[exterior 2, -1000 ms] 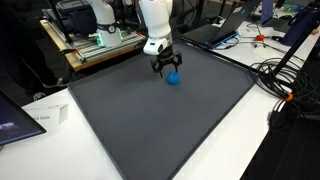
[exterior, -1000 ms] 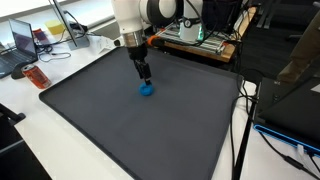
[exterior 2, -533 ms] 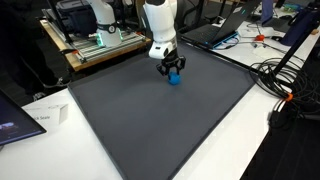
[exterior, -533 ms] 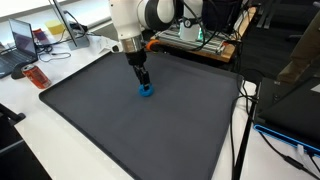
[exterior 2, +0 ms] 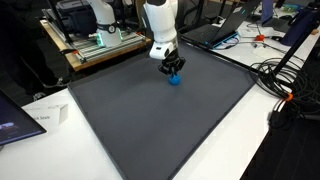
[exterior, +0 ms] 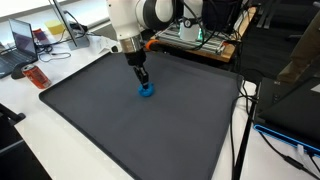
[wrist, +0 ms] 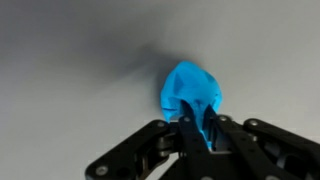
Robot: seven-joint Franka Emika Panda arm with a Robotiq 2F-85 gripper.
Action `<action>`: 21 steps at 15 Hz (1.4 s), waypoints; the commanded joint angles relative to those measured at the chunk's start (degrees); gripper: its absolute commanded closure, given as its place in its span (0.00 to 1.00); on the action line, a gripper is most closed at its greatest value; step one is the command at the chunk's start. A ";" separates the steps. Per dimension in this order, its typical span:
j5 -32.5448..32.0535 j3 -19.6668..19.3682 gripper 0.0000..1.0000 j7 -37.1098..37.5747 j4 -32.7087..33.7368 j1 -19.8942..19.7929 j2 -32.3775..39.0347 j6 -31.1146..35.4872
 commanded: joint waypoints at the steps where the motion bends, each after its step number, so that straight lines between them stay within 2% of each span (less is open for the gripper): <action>1: -1.11 -0.22 0.53 -0.15 0.19 -0.16 -0.82 -3.88; 8: -5.66 -1.90 0.04 -0.41 -5.93 1.60 -12.02 -11.12; 9: -7.29 -2.46 0.01 0.30 -6.74 2.16 -13.69 -12.52; 12: -12.57 -4.10 0.00 2.44 -9.09 3.33 -18.66 -18.50; 17: -13.91 -4.66 0.00 1.15 -12.84 3.55 -25.39 -25.45; 21: -15.80 -4.78 0.00 4.19 -14.49 3.76 -28.20 -32.50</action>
